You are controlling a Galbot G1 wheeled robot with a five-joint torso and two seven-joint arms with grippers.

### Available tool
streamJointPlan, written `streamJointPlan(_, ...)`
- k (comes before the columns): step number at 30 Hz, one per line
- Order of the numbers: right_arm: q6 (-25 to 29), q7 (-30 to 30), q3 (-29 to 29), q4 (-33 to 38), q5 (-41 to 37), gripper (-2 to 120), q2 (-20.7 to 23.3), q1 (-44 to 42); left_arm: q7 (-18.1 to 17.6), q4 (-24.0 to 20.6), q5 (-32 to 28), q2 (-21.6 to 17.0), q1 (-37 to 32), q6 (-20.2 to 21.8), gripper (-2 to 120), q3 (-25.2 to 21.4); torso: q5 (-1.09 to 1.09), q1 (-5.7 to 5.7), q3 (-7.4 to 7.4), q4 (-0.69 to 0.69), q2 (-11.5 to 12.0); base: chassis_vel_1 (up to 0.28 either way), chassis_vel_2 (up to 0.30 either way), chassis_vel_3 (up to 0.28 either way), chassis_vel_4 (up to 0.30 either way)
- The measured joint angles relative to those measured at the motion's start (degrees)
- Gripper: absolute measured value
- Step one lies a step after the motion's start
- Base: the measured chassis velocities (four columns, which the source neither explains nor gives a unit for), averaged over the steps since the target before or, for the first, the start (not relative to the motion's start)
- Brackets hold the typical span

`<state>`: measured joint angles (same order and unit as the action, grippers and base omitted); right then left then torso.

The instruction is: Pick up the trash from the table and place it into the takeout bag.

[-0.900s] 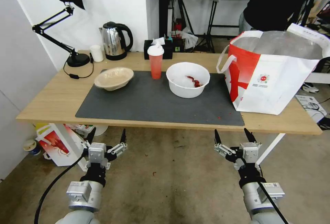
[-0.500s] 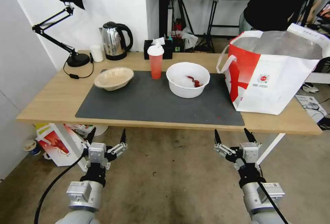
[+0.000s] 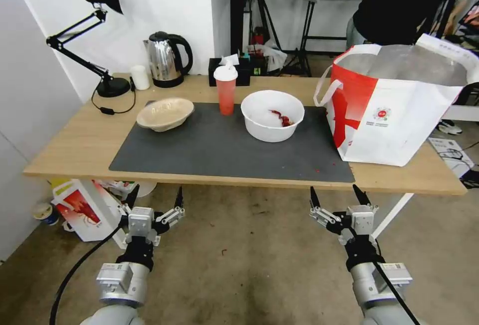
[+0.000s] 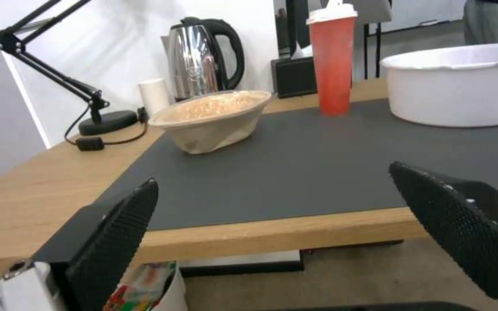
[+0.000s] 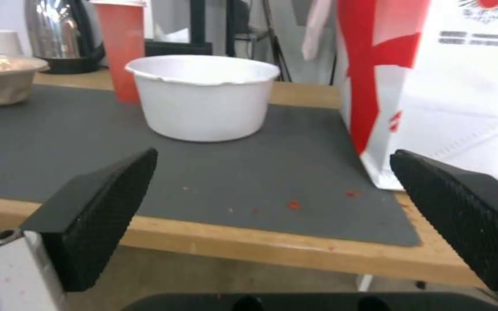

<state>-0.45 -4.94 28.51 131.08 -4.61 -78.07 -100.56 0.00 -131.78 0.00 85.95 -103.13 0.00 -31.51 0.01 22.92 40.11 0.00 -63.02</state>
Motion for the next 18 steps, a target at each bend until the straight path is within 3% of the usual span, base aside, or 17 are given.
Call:
streamJointPlan(12, -1.2, -12.8, -7.5, -1.8, -11.4, 100, 19.6, 6.5, 0.0, 0.0, 0.0, 0.0, 0.0, 0.0, 100, 0.0, -0.03, 0.00, 0.00, 0.03, 0.0, 0.000, 0.000, 0.000, 0.000)
streamJointPlan(18, -0.4, -14.5, -8.3, -1.7, -11.5, 100, 20.8, 6.1, 0.0, 0.0, 0.0, 0.0, 0.0, 0.0, 100, 0.0, -0.01, 0.00, 0.00, -0.02, 0.0, 0.000, 0.000, 0.000, 0.000)
